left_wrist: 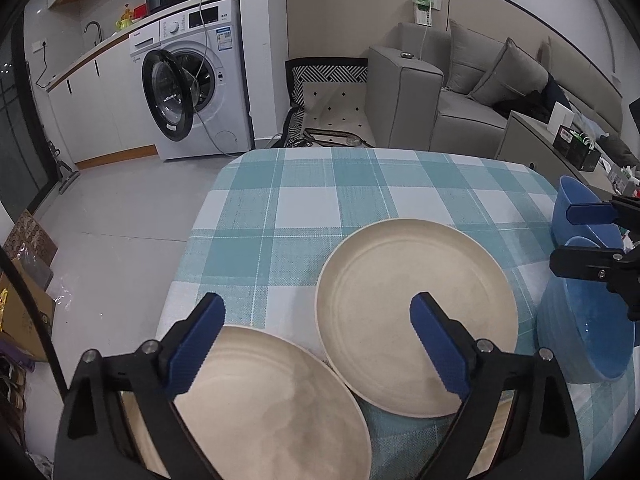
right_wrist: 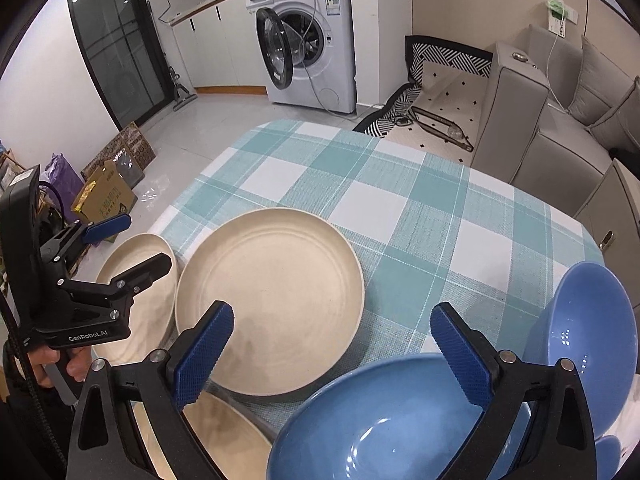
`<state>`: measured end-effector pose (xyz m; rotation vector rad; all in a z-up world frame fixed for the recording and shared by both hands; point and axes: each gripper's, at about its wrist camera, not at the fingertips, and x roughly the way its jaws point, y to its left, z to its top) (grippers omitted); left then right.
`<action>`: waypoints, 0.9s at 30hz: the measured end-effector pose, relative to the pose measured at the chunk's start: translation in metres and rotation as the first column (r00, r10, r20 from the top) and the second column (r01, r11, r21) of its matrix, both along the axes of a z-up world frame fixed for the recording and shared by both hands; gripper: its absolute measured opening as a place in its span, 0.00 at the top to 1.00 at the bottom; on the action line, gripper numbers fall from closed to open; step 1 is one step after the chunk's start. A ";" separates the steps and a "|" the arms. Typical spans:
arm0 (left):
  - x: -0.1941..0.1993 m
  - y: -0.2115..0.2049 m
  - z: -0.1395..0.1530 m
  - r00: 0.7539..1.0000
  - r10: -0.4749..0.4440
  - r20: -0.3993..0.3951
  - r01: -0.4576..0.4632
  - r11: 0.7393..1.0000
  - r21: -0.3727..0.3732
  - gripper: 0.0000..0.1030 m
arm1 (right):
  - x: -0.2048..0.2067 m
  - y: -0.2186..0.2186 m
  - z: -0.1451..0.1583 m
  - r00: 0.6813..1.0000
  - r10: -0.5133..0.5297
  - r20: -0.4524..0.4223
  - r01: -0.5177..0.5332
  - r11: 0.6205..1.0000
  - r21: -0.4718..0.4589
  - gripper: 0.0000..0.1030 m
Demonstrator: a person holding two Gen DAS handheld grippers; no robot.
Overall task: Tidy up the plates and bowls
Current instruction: 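Move both tools forward to opposite rims of the nearest cream plate, then close the left gripper on one rim while the right gripper closes on the opposite rim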
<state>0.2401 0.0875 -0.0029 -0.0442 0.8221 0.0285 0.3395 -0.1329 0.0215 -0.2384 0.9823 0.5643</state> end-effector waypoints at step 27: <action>0.043 -0.012 -0.038 0.983 -0.071 -0.170 0.069 0.997 -0.017 0.40 | 0.057 0.026 -0.068 0.965 -0.020 -0.261 -0.011 0.993 -0.118 0.36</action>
